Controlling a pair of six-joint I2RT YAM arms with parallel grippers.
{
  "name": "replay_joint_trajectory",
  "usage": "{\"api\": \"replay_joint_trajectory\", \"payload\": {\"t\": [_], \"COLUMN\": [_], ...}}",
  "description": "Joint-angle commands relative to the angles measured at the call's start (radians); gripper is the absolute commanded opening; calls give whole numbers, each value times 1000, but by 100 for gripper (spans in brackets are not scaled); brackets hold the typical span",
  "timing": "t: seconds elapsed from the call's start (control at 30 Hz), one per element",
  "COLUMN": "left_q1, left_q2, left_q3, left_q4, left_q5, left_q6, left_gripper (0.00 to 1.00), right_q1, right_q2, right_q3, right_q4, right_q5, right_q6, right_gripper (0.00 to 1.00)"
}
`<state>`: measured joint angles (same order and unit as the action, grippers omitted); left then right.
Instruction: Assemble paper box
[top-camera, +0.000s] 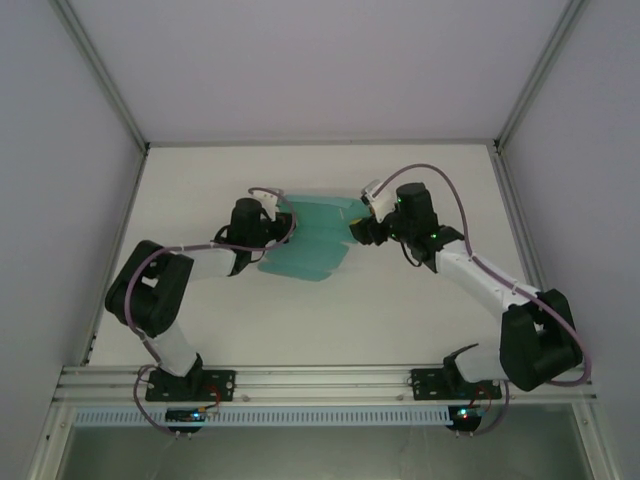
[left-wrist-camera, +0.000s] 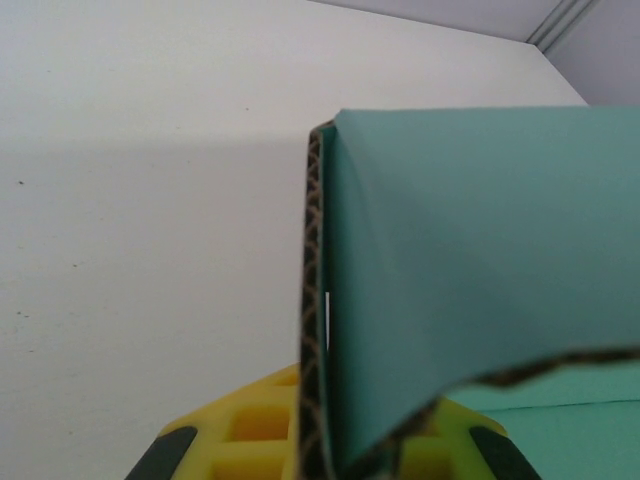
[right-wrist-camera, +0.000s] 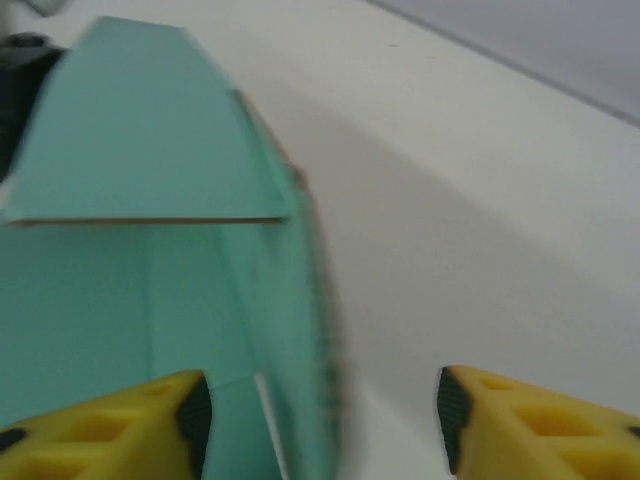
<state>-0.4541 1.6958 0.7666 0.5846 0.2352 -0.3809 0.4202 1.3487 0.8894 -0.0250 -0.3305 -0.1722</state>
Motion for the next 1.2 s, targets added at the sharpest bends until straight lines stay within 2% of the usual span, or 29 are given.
{"api": "replay_joint_trajectory", "payload": {"t": [0.0,0.13,0.27,0.33,0.37,0.47,0.5,0.57,0.8,0.87,0.93,1.0,1.07,1.17], "left_q1": [-4,-6,-7,-13,-17,-37,-43,-56,-61,-60,-52,-39,-23,-5], "left_q2": [-24,-14,4,11,16,36,46,63,97,98,87,75,55,8], "left_q3": [5,4,22,35,46,109,135,177,250,254,240,232,206,118], "left_q4": [31,35,12,-7,-26,-169,-228,-318,-496,-503,-475,-473,-431,-277], "left_q5": [36,23,-75,-151,-208,-466,-559,-686,-848,-834,-767,-709,-594,-380], "left_q6": [-17,-7,-45,-60,-63,-88,-95,-95,-129,-105,-80,-80,-56,-27], "left_gripper": [0,0,0,0,3,3,0,0,3,4,11,11,11,11], "right_q1": [0,0,9,21,26,46,52,65,80,81,81,81,77,75], "right_q2": [3,-15,-21,-29,-32,-40,-41,-42,-42,-41,-41,-46,-50,-51], "right_q3": [30,9,17,15,14,15,14,18,28,33,37,37,36,26], "right_q4": [-35,24,5,5,4,-5,-8,-18,-13,-21,-36,-46,-48,-38], "right_q5": [-146,-196,-230,-200,-180,-113,-94,-71,-37,-41,-52,-59,-81,-91], "right_q6": [90,116,131,133,137,144,145,146,147,146,148,149,148,149], "right_gripper": [51,17,0,0,0,0,0,0,0,0,0,0,0,0]}}
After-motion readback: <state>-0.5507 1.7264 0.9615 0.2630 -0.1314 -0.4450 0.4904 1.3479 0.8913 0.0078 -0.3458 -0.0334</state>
